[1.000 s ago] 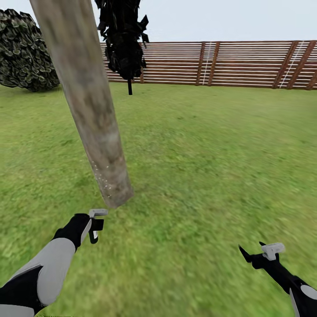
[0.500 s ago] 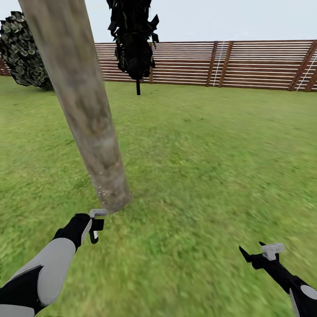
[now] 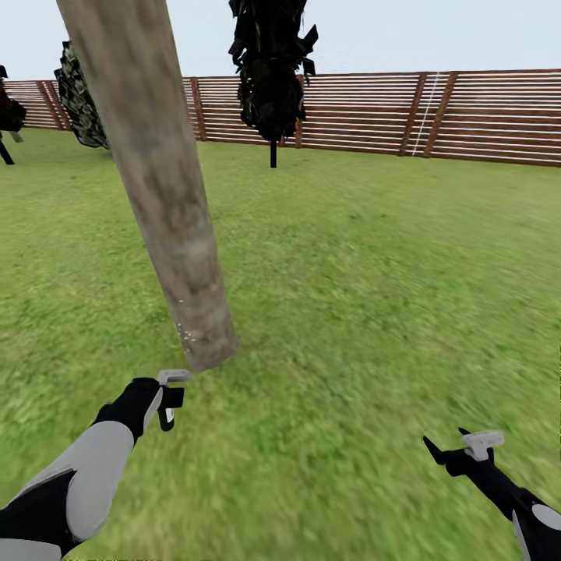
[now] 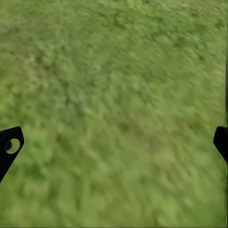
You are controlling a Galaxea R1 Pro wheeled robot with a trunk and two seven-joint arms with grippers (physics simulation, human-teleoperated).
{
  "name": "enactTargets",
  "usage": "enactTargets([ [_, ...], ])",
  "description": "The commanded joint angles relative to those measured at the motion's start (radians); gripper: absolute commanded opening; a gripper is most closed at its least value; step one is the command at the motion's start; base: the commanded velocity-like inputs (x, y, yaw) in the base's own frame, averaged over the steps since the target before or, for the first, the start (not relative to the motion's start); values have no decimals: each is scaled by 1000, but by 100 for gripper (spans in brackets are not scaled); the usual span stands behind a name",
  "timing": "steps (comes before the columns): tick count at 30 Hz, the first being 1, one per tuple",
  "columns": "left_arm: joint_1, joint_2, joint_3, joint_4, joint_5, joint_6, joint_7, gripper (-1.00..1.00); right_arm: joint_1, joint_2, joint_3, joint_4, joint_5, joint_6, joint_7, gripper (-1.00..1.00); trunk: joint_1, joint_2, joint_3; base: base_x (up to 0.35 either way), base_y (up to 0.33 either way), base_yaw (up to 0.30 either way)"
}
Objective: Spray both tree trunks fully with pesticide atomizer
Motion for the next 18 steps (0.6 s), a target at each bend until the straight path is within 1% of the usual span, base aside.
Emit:
enactTargets([
  [1, 0, 0, 0, 0, 0, 0, 0, -100, 0, 0, 0, 0, 0, 0, 0, 100, 0, 0, 0, 0, -323, 24],
  [4, 0, 0, 0, 1, 0, -1, 1, -100, 0, 0, 0, -1, 0, 0, -1, 100, 0, 0, 0, 2, -326, 90],
  [11, 0, 3, 3, 4, 4, -2, 4, -100, 0, 0, -2, -1, 1, 0, -2, 100, 0, 0, 0, 58, -330, 259],
  [12, 0, 5, 4, 1, 4, -1, 13, -100, 0, 0, -2, 0, 2, 0, -3, 100, 0, 0, 0, 12, -333, 278],
  [16, 0, 1, 5, -2, 7, -4, 86, -100, 0, 0, -2, -1, 2, 0, -3, 100, 0, 0, 0, 33, -319, 260],
  [18, -2, -3, 3, -10, 7, -2, 102, -100, 0, 0, -2, -1, 2, 0, -3, 100, 0, 0, 0, 56, -89, 75],
])
